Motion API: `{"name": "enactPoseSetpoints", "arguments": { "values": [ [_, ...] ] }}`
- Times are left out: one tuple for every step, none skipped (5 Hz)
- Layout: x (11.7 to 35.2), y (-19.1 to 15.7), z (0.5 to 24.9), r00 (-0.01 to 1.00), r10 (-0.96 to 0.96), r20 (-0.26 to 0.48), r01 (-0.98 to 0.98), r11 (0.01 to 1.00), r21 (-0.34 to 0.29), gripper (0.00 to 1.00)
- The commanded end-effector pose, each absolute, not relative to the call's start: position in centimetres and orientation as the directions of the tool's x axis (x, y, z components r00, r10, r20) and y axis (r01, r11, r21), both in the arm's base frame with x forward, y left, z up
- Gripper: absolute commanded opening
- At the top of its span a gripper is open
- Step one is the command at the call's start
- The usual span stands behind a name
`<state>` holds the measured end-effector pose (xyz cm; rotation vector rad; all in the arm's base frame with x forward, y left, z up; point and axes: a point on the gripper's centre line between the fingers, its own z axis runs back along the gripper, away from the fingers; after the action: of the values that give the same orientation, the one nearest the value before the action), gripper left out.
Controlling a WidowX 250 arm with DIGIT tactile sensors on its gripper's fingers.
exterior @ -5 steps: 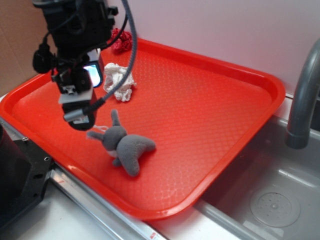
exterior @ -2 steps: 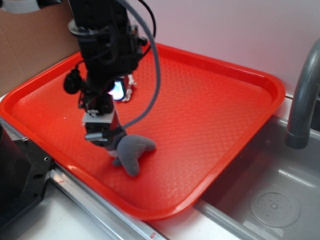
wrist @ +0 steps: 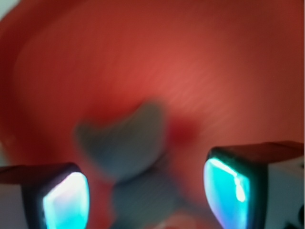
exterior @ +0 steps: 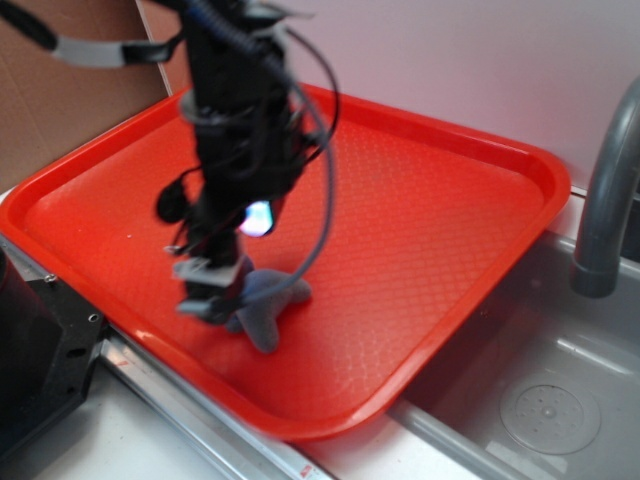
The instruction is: Grab the gray animal.
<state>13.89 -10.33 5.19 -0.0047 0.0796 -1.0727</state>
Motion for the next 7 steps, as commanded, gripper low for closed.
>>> {"name": "enactPoseSetpoints", "arguments": {
  "values": [
    [13.9,-12.3,4.2,0.412,-0.908,-0.07,0.9,0.418,-0.121,1.0],
    [15.5,-12.4,3.9,0.454,-0.886,-0.092,0.88,0.462,-0.109,1.0],
    [16.6,-12.7,3.9,0.478,-0.869,-0.128,0.867,0.49,-0.09,0.0],
    [16.4,-12.8,5.4,0.52,-0.844,-0.13,0.847,0.529,-0.053,0.0],
    [11.4,-9.4,10.3,0.674,-0.729,-0.117,0.736,0.677,0.021,0.0],
    [11.7,-6.8,14.4,0.836,-0.547,0.037,0.545,0.837,0.048,0.0],
    [9.5,-4.3,19.2,0.945,-0.318,0.074,0.321,0.947,-0.026,0.0]
  ]
}}
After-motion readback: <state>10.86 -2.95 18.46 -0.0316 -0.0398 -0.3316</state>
